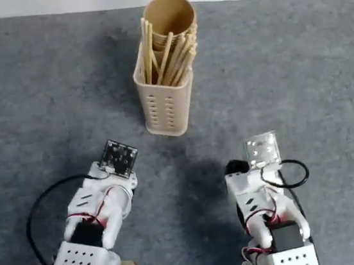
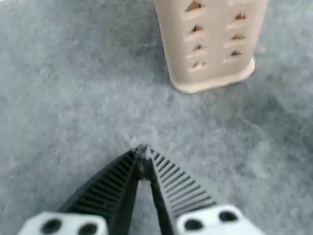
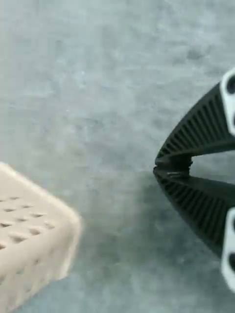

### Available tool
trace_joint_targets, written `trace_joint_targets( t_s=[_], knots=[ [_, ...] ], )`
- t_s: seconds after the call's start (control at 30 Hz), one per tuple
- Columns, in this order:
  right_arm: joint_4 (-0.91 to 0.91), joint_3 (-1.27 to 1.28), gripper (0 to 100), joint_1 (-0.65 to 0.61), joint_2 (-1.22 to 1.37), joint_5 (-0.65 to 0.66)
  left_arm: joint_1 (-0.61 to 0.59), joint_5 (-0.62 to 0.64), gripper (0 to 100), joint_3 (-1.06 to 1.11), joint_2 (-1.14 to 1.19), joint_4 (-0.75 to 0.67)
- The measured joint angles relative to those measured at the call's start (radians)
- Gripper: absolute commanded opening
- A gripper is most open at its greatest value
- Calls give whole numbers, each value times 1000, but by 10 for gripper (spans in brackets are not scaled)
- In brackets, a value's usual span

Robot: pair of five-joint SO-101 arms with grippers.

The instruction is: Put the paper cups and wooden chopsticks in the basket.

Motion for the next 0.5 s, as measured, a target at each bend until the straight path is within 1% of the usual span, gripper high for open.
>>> trace_joint_targets(
  t_s=[0.13,0.23,0.37,0.5],
  knots=[
    [137,0,5,-2,0,3,2,0,24,0,-2,0],
    [212,0,5,-2,0,3,2,0,23,0,-3,63],
    [253,0,5,-2,0,3,2,0,23,2,-9,192],
    [258,0,5,-2,-2,3,2,0,23,3,-12,209]
  ],
)
